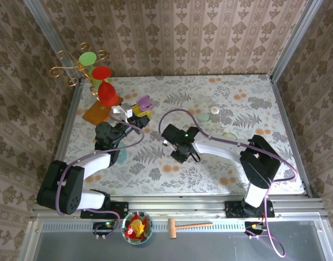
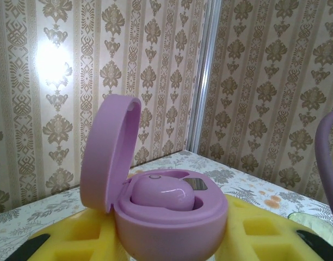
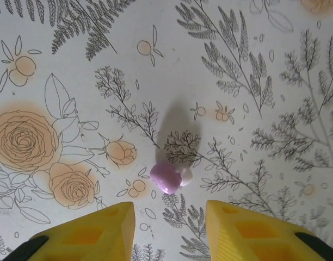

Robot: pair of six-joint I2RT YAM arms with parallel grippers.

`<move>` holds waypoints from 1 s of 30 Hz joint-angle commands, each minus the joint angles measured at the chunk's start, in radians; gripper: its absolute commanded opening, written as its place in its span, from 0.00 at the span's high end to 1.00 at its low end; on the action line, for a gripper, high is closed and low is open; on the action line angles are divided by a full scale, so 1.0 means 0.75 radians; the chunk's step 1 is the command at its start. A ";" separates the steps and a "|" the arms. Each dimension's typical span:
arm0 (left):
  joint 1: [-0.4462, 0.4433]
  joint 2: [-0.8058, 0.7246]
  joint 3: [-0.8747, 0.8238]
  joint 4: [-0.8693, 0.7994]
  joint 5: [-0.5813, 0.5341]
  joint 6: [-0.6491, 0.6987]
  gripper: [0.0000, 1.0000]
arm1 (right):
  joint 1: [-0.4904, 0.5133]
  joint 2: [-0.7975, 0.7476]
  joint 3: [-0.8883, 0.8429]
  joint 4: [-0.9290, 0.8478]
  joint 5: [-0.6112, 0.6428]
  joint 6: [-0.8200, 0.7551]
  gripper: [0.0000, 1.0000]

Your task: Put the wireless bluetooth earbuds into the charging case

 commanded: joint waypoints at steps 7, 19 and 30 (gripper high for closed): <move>0.017 -0.042 0.028 0.008 0.012 0.009 0.79 | 0.049 0.197 0.194 -0.298 0.190 -0.080 0.67; 0.017 -0.048 0.051 -0.018 0.019 0.018 0.79 | 0.057 0.265 0.227 -0.285 0.170 -0.103 0.70; 0.017 -0.053 0.059 -0.018 0.027 0.014 0.79 | 0.063 0.283 0.224 -0.255 0.123 -0.118 0.72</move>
